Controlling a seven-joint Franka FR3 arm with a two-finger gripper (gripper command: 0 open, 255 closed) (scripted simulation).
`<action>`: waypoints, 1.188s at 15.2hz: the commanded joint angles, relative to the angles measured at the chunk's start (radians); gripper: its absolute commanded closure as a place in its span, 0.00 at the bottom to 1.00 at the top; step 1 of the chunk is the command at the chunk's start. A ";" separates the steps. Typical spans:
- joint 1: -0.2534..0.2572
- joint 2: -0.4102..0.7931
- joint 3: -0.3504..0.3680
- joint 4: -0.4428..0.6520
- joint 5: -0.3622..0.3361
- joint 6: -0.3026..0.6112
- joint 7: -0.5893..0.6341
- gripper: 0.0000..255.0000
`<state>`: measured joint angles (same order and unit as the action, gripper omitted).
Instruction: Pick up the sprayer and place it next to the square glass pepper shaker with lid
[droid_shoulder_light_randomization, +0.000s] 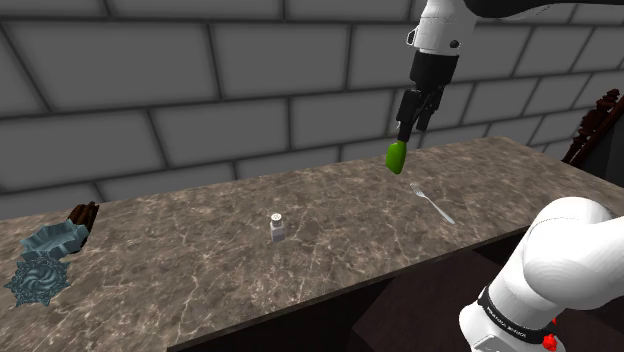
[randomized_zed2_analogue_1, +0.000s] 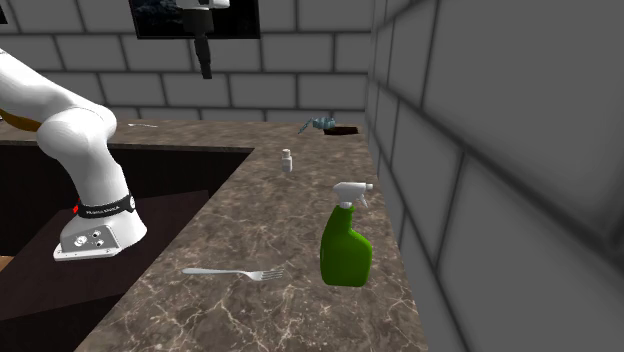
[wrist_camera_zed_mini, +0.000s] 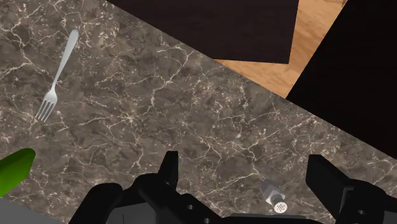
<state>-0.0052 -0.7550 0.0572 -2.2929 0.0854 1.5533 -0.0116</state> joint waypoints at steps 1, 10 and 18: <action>0.000 0.000 0.000 0.000 0.000 0.000 0.000 0.00; -0.082 0.217 -0.113 0.067 -0.075 0.136 -0.070 0.00; -0.141 0.438 -0.210 0.189 -0.102 0.227 -0.128 0.00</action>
<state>-0.1380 -0.3526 -0.1382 -2.1289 -0.0147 1.7712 -0.1280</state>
